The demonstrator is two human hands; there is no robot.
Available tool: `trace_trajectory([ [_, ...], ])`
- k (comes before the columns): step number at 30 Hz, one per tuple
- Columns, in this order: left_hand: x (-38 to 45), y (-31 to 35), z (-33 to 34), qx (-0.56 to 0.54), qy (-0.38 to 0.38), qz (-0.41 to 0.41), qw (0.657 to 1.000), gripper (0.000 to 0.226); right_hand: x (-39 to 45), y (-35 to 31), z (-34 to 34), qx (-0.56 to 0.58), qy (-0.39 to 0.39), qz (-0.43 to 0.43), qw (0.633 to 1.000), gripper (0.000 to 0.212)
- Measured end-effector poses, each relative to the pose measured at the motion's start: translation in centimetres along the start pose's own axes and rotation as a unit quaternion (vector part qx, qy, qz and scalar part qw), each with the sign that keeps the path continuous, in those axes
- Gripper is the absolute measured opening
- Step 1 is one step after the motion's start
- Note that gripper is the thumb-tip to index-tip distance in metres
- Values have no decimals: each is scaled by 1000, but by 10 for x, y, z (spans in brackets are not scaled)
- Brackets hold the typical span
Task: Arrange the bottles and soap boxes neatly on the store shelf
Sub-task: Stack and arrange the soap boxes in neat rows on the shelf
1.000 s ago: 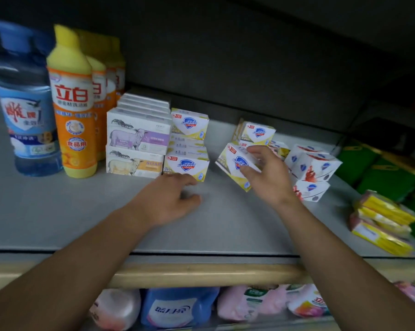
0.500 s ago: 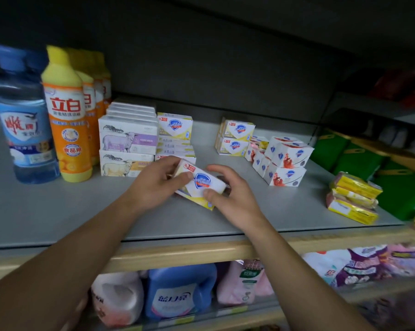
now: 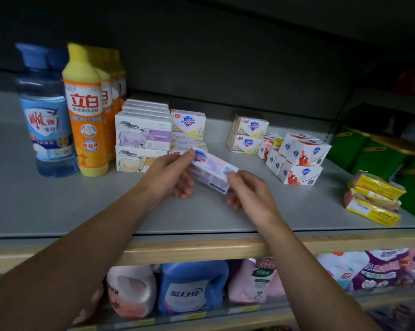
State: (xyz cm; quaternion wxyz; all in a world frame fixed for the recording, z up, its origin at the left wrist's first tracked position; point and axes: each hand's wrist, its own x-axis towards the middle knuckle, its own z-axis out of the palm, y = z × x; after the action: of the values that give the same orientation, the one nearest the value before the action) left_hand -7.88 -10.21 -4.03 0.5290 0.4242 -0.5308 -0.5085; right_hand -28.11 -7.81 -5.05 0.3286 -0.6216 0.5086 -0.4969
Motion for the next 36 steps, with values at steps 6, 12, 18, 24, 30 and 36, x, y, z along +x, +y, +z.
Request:
trace_trajectory([
  [6,0,-3,1,106,9,-15,994,49,5,-1,1,-11,36,64,997,59],
  [12,-2,1,3,28,-12,-7,1000,31,1,0,-1,75,7,35,997,24],
  [18,-4,1,1,-27,-29,22,999,22,-1,3,-3,99,-25,-5,995,45],
  [24,-7,2,1,-62,-105,49,991,33,3,5,0,71,-9,13,997,21],
  [30,-6,1,4,-52,-80,60,994,25,0,5,-5,115,-4,-24,993,29],
  [36,-4,-1,2,13,-87,85,993,20,-1,2,-5,85,-5,-56,995,30],
])
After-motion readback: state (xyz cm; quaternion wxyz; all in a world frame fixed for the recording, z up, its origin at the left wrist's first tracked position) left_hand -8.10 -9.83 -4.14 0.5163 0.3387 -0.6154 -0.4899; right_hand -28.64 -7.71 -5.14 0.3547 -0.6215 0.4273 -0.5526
